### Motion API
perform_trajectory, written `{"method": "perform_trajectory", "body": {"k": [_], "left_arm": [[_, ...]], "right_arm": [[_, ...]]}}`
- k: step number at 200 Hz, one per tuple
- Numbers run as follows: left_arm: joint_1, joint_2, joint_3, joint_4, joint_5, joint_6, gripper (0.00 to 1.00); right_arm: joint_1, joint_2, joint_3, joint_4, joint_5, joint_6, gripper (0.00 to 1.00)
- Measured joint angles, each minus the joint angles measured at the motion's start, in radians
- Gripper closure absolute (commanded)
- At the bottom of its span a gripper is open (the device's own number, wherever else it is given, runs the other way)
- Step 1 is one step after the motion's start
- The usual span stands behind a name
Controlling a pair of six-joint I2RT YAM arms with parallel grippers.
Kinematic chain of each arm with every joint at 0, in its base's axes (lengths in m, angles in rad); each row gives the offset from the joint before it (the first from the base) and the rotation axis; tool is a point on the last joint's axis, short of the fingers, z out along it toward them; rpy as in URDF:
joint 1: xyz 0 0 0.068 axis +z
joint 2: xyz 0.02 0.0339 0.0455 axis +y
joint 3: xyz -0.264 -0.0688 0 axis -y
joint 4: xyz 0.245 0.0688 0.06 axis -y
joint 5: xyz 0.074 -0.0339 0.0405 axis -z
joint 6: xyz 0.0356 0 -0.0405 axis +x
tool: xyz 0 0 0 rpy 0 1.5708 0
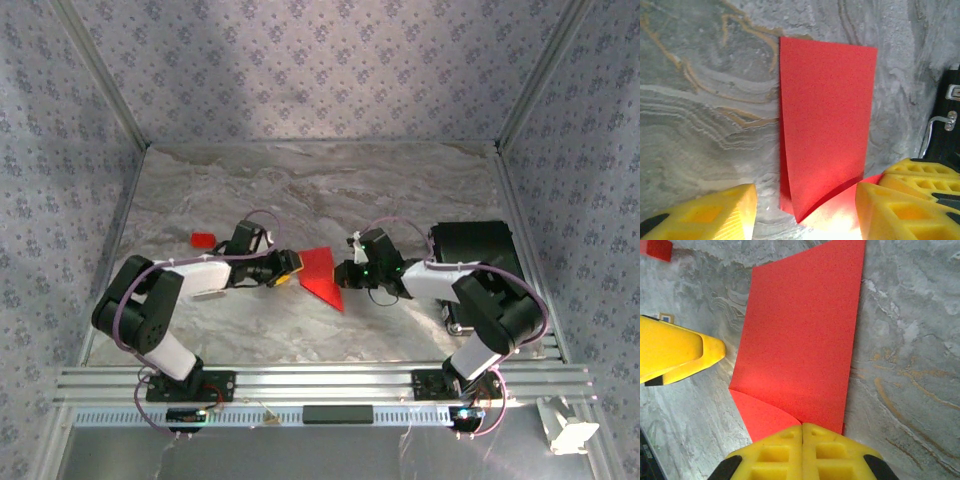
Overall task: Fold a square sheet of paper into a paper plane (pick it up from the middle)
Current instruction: Third fold the triangle at the center of the table, then fourth fold the wing at the center of the table.
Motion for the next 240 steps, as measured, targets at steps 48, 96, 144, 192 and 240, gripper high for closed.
{"method": "perform_trajectory", "body": {"k": [48, 96, 144, 192, 240], "left_arm": [[0.000, 0.027, 0.005, 0.031, 0.027, -0.018, 0.44], [0.000, 0.058, 0.019, 0.054, 0.049, -0.034, 0.49], [0.000, 0.084, 0.022, 0.082, 0.071, -0.046, 0.57], [0.000, 0.128, 0.042, 0.108, 0.097, -0.060, 0.72], [0.000, 0.142, 0.056, 0.134, 0.109, -0.077, 0.81]], "right_arm": [[-0.008, -0.002, -0.021, 0.042, -0.022, 0.008, 0.94], [-0.015, -0.003, -0.031, 0.059, -0.029, 0.018, 0.94], [-0.021, -0.009, -0.040, 0.069, -0.032, 0.022, 0.94], [-0.023, -0.011, -0.042, 0.074, -0.032, 0.026, 0.93], [-0.026, -0.032, -0.046, 0.057, -0.013, 0.024, 0.71]]}}
